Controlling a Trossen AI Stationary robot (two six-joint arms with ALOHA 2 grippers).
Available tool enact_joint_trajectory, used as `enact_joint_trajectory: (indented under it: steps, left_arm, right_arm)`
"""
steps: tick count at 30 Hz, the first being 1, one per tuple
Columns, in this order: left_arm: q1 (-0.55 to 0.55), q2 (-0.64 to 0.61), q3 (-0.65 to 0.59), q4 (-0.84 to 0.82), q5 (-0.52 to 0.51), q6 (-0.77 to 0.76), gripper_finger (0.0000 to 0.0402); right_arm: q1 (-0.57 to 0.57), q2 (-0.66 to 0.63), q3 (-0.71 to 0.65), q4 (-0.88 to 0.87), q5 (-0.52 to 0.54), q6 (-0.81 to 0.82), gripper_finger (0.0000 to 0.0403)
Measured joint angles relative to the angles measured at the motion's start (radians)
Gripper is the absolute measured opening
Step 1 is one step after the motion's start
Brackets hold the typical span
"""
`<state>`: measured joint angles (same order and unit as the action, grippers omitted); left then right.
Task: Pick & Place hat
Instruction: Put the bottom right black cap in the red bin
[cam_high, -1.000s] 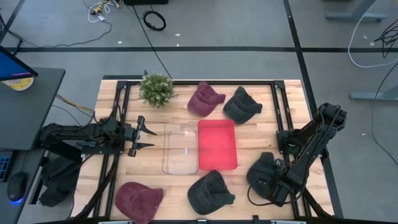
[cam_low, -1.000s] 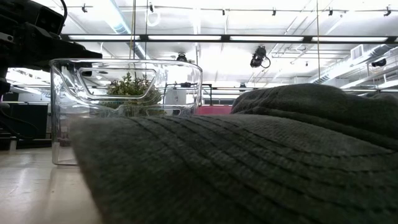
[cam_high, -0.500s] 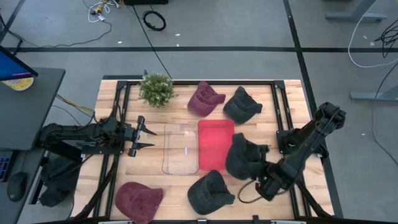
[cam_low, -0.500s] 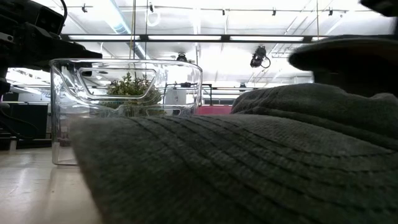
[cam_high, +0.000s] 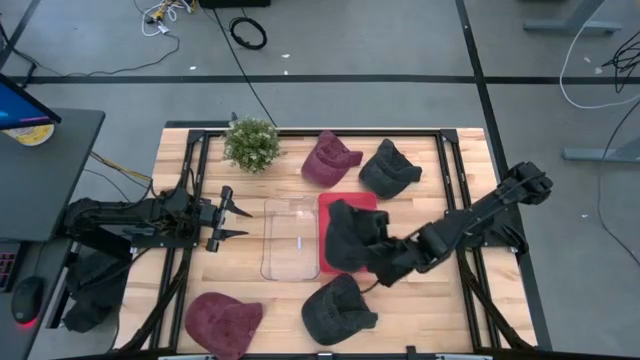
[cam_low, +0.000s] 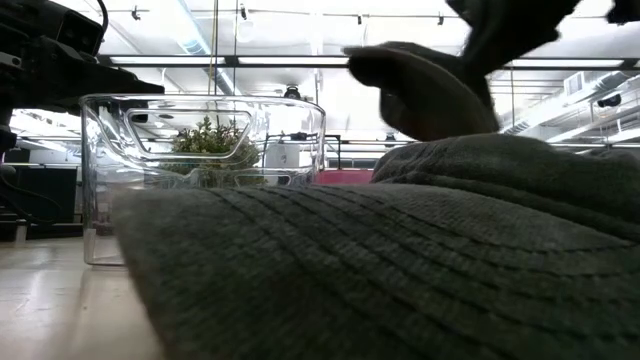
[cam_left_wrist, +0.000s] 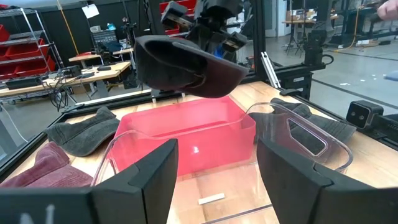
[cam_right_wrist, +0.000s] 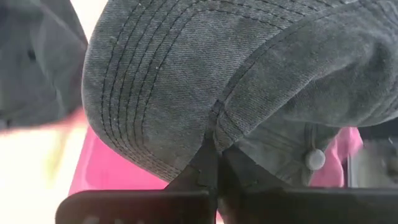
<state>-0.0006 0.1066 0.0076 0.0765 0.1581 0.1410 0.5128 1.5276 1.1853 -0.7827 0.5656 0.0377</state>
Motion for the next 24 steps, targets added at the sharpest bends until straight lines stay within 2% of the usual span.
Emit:
enact_joint_trajectory:
  steps: [11, 24]
  left_arm:
    - [0.0, 0.0, 0.0, 0.0, 0.0, 0.0, 0.0222]
    - [0.0, 0.0, 0.0, 0.0, 0.0, 0.0, 0.0222]
  right_arm:
    - [-0.132, 0.004, -0.049, 0.011, -0.226, -0.181, 0.0]
    - [-0.233, 0.004, -0.056, 0.021, -0.35, -0.239, 0.0]
